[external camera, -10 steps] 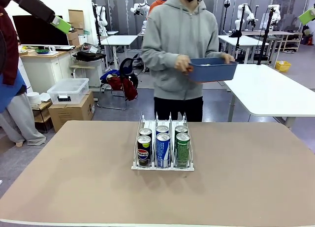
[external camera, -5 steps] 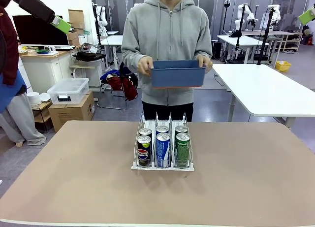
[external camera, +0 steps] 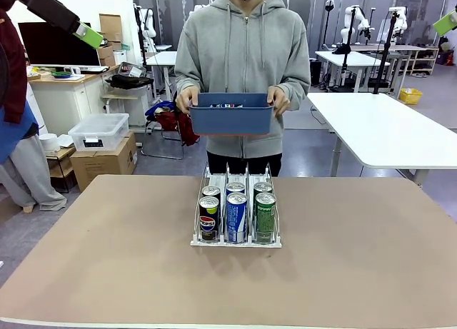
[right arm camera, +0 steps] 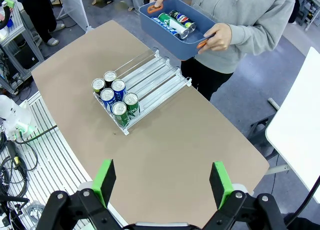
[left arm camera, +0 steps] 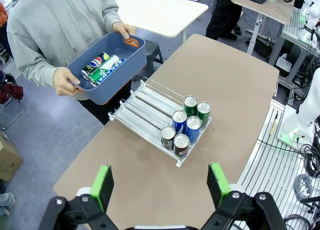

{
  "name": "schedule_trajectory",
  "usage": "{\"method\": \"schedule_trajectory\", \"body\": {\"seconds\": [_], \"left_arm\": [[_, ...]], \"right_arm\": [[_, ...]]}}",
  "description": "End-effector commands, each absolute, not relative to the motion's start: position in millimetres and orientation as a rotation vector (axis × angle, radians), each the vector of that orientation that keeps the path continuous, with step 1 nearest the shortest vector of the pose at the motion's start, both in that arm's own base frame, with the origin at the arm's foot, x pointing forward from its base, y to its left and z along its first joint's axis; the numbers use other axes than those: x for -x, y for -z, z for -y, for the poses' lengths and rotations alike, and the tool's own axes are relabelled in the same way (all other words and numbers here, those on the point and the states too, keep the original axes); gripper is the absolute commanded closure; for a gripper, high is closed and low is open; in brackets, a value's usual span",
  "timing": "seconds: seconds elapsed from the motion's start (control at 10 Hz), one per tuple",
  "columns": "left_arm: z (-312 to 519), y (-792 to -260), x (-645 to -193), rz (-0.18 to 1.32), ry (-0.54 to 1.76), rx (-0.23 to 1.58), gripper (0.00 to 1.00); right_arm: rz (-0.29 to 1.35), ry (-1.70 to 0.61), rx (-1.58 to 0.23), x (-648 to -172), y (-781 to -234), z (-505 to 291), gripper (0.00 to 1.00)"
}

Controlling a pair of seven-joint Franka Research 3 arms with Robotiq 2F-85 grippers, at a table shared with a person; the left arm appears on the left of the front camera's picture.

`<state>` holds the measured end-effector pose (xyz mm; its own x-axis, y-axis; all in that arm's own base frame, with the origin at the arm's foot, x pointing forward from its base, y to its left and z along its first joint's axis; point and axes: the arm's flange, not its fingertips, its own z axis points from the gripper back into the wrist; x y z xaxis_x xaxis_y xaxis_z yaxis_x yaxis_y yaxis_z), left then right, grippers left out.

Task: Fill the beverage cans into the dispenser.
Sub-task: Pick up the Pepsi coke handed by the human.

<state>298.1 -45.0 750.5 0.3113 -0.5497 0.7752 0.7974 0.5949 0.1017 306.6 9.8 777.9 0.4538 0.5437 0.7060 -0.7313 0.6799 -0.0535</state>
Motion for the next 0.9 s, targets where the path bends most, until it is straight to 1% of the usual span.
{"method": "schedule_trajectory", "body": {"seconds": [0.0,0.8], "left_arm": [[43.7,-749.5,-297.0,0.873,0.899,0.324,0.0],[43.7,-749.5,-297.0,0.873,0.899,0.324,0.0]], "right_arm": [[0.762,-0.802,-0.275,-306.1,-778.0,-10.2,0.0],[0.762,-0.802,-0.275,-306.1,-778.0,-10.2,0.0]]}}
